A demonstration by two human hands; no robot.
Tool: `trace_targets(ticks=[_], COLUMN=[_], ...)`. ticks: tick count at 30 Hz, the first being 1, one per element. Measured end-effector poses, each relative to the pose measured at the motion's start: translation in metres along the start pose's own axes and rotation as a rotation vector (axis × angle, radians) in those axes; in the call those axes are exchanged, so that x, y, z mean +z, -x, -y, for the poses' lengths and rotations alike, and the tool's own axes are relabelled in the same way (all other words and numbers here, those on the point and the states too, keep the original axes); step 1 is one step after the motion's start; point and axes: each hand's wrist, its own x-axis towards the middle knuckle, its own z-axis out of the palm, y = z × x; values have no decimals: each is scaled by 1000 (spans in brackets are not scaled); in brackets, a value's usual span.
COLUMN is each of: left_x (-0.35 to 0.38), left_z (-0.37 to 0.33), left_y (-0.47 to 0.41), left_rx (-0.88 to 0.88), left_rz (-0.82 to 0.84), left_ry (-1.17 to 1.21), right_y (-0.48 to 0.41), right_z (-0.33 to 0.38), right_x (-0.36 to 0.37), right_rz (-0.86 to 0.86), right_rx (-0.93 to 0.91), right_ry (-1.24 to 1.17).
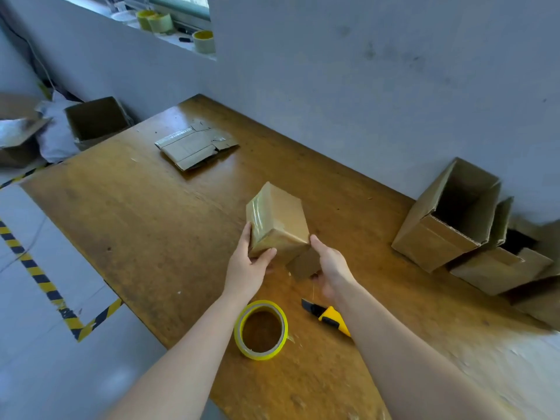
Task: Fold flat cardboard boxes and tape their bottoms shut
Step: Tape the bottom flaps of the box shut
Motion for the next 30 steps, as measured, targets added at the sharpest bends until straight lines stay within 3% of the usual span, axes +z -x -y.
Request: trace_targets(ticks=[7,11,14,18,21,23,26,28,30], left_x=[4,10,16,21,20,20,23,26,28], left_z=[-4,-15,-26,-31,-31,-30,-29,-33,-39], left_y=[7,13,20,25,29,32,34,36,37], left_rx=[-107,-106,-70,-196,-217,-214,-188,-101,-20], left_rz=[87,51,123,209,189,168,124,114,76], left_ry=[-38,-199,-128,-27,-77,-174,-303,-435,-549], right_y=[22,32,39,48,55,58,60,61,62], right_z=[21,18,7,-7,-11,-10,-7,-4,-2], right_x=[1,8,9,11,10,5,-5,-12,-18], right_rz=[-12,-226,-277,-39,110,-25,-375,-508,-525], right_rx=[-284,-565,-715,-690,-643,-709,-846,-808,-656], right_ry=[86,513,721,885,797,776,877,928,918])
